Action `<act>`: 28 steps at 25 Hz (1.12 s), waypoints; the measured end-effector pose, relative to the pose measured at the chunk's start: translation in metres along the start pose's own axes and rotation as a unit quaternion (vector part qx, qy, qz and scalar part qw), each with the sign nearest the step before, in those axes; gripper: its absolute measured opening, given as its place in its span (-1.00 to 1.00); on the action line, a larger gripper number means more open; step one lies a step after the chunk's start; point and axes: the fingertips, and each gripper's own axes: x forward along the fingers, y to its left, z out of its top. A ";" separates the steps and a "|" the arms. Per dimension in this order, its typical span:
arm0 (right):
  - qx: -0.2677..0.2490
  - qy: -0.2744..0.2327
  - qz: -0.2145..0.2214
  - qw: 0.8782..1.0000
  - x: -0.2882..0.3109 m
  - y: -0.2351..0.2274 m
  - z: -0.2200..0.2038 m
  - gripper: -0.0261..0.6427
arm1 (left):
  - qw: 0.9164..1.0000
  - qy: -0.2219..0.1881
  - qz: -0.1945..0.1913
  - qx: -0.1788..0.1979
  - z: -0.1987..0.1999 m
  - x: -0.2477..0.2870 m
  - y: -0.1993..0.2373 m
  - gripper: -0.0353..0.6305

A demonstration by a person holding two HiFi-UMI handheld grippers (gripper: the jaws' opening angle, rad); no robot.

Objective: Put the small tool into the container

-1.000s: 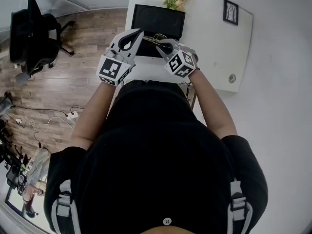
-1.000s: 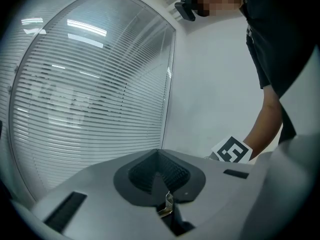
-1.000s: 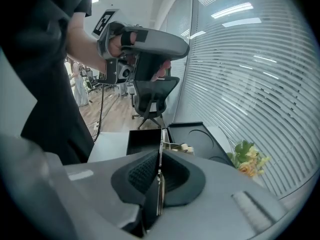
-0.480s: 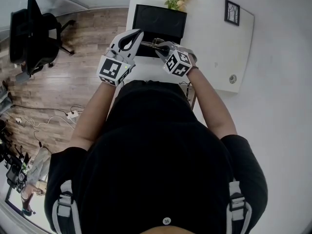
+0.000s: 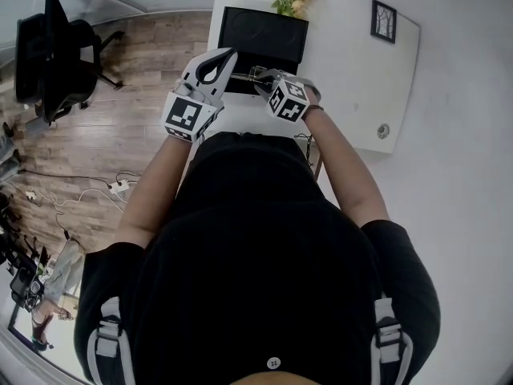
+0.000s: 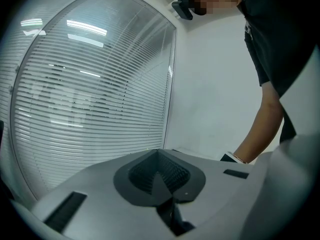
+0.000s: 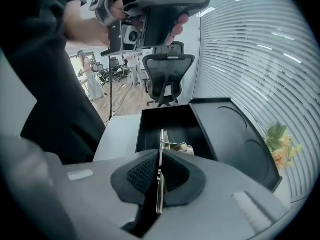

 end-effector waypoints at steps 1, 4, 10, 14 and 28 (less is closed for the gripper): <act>0.002 0.004 -0.001 1.000 0.001 -0.001 -0.001 -0.84 | 1.000 -0.001 -0.001 0.000 0.001 0.000 0.000 -0.87; 0.010 0.012 0.000 1.000 0.004 -0.005 -0.005 -0.83 | 1.000 -0.002 -0.002 -0.001 0.003 0.002 0.000 -0.87; 0.014 0.023 0.000 1.000 0.003 -0.010 -0.005 -0.79 | 1.000 0.015 0.001 -0.002 -0.004 0.001 0.002 -0.87; 0.015 0.031 -0.006 0.999 0.001 -0.016 -0.005 -0.75 | 1.000 0.004 0.001 -0.002 0.005 0.003 0.001 -0.87; 0.019 -0.017 -0.071 0.997 -0.037 -0.041 0.027 -0.73 | 1.000 0.009 -0.003 -0.003 0.003 0.003 -0.003 -0.87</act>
